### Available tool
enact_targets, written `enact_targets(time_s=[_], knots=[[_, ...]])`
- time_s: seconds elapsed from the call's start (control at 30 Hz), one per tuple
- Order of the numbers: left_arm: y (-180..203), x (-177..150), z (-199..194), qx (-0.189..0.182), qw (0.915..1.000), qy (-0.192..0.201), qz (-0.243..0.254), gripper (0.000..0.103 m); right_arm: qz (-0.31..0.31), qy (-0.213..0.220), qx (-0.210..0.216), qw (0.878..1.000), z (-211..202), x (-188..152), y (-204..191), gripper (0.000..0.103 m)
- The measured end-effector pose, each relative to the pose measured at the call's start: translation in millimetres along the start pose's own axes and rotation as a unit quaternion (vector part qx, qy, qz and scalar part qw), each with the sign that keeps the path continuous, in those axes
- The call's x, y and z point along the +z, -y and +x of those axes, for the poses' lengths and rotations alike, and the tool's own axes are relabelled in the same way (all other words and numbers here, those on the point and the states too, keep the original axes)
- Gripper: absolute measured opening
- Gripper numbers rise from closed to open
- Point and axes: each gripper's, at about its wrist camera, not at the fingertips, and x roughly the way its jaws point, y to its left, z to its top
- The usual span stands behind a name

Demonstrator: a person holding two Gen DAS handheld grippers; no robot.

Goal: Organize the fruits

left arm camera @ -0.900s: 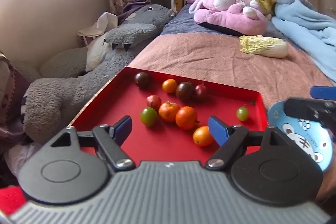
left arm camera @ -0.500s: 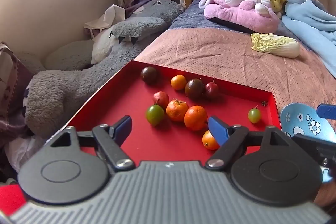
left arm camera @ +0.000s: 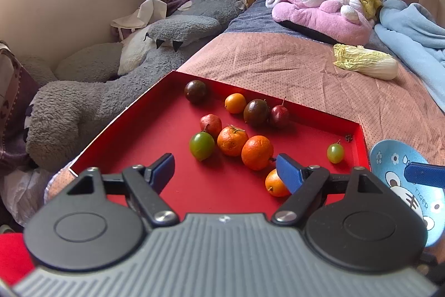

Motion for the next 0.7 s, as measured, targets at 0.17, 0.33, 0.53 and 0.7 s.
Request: enact_targets(time_s=[0.17, 0.33, 0.53, 0.7], knots=[[-4.5, 0.4, 0.9, -0.002, 0.9999, -0.002, -0.011, 0.082, -0.001, -0.003, -0.002, 1.0, -1.3, -2.4, -3.9, 0.103], [-6.6, 0.4, 3.0, -0.004, 0.9997, -0.01, -0.022, 0.082, 0.002, 0.0, 0.002, 1.0, -2.3, -6.0, -7.3, 0.103], [-11.0, 0.0, 0.8, 0.0, 0.9993, -0.005, -0.037, 0.082, -0.004, 0.005, -0.019, 1.0, 5.8, -4.1, 0.9, 0.102], [-13.6, 0.1, 1.3, 0.001, 0.999, -0.008, -0.044, 0.082, -0.007, 0.002, -0.041, 0.999, 29.0, 4.6, 23.7, 0.079]])
